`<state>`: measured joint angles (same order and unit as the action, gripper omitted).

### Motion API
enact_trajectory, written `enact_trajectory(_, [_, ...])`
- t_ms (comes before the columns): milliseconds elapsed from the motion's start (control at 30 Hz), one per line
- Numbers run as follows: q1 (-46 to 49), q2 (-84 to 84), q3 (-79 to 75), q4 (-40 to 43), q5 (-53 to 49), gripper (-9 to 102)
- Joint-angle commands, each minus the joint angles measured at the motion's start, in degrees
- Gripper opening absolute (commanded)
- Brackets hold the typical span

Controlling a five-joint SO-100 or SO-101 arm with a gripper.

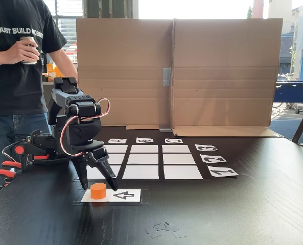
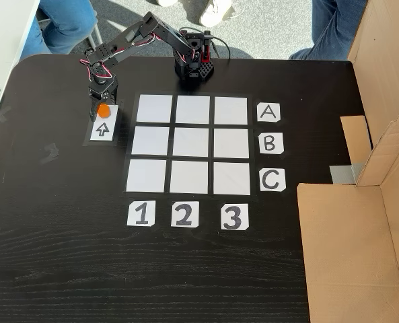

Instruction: Pick up the round, orange token and place it in the grid on square A2.

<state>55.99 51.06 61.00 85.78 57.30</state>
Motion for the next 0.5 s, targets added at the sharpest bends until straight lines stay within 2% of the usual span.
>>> enact_trajectory(0, [-0.4, 0.4, -2.1, -0.7, -1.0, 11])
enact_trajectory(267, [-0.3, 0.1, -2.0, -3.1, -1.1, -1])
enact_trajectory(467, [0.3, 0.4, -2.2, -4.4, -1.1, -1])
